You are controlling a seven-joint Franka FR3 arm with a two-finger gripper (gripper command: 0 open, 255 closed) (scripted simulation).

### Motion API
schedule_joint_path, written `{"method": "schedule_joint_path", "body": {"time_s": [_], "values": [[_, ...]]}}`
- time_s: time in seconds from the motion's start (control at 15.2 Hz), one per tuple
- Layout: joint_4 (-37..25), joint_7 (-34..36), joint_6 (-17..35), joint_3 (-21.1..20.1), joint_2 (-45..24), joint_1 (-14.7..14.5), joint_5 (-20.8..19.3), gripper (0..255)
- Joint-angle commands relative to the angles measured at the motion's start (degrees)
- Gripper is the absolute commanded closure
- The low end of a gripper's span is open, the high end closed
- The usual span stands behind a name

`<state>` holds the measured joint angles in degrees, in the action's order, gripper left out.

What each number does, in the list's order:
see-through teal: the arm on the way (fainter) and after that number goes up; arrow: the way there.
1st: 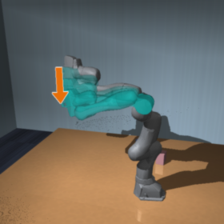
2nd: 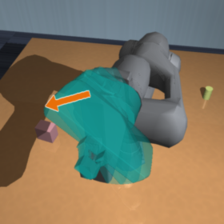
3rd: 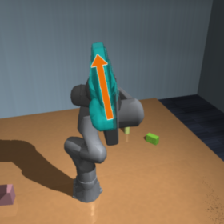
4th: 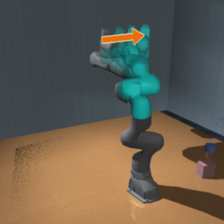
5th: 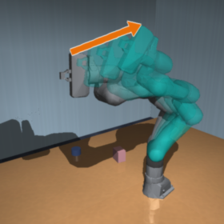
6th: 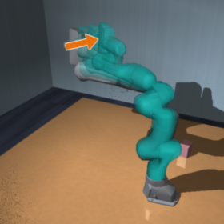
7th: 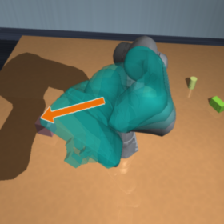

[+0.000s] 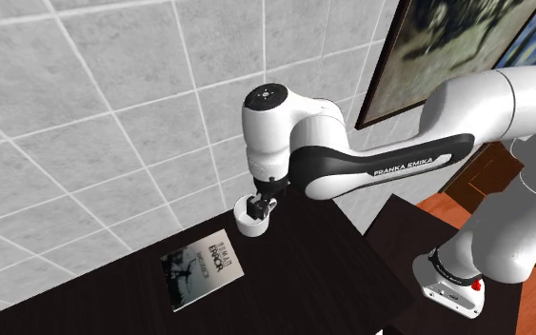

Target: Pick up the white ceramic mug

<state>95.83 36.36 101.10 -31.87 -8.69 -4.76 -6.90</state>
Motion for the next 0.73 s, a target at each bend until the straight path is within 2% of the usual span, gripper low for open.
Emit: {"method": "schedule_joint_path", "body": {"time_s": [0.0, 0.33, 0.66], "values": [[-5.8, 2.8, -1.0, -0.4, -6.0, -2.0, -2.9, 0], [-21.9, 7.5, -5.6, 0.4, -19.7, -8.9, -8.7, 0], [-18.0, 7.8, -1.8, 0.6, -19.6, -8.4, -8.8, 0]]}}
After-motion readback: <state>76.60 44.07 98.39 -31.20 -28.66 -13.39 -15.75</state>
